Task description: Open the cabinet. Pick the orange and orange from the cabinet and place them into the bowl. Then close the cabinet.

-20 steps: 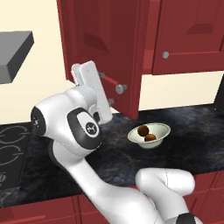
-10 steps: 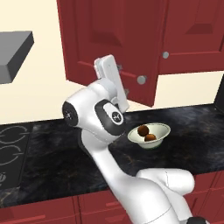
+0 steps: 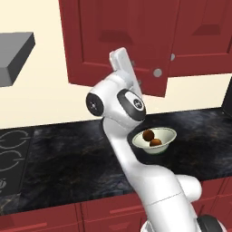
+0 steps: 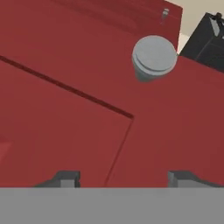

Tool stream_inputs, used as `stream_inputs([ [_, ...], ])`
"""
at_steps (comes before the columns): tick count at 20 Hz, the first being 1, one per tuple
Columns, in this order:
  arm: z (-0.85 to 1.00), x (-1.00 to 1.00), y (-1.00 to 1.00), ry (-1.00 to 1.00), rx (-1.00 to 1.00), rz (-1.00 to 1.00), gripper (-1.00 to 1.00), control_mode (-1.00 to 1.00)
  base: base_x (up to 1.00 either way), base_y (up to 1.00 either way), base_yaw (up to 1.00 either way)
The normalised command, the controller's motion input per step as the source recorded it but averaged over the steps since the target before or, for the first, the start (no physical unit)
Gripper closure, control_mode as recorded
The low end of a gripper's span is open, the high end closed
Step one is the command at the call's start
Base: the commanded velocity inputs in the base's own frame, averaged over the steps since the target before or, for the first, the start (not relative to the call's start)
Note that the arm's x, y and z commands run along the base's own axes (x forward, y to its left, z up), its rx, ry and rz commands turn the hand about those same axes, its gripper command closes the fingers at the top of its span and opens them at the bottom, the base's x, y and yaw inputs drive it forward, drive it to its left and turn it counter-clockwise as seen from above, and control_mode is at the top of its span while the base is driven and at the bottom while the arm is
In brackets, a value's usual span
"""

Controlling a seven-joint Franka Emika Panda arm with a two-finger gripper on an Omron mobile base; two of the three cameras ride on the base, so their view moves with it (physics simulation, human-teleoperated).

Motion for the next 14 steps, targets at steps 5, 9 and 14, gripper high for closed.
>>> stream_inputs([
  [5,0.00,0.85,-0.39,-0.03,0.02,0.08,-1.00,-1.00,0.00,0.00,0.00],
  [9,-0.03,0.91,-0.41,0.00,0.05,0.14,-1.00,-1.00,0.00,0.00,0.00],
  [14,-0.10,0.90,-0.40,0.00,0.06,0.16,-1.00,-1.00,0.00,0.00,0.00],
])
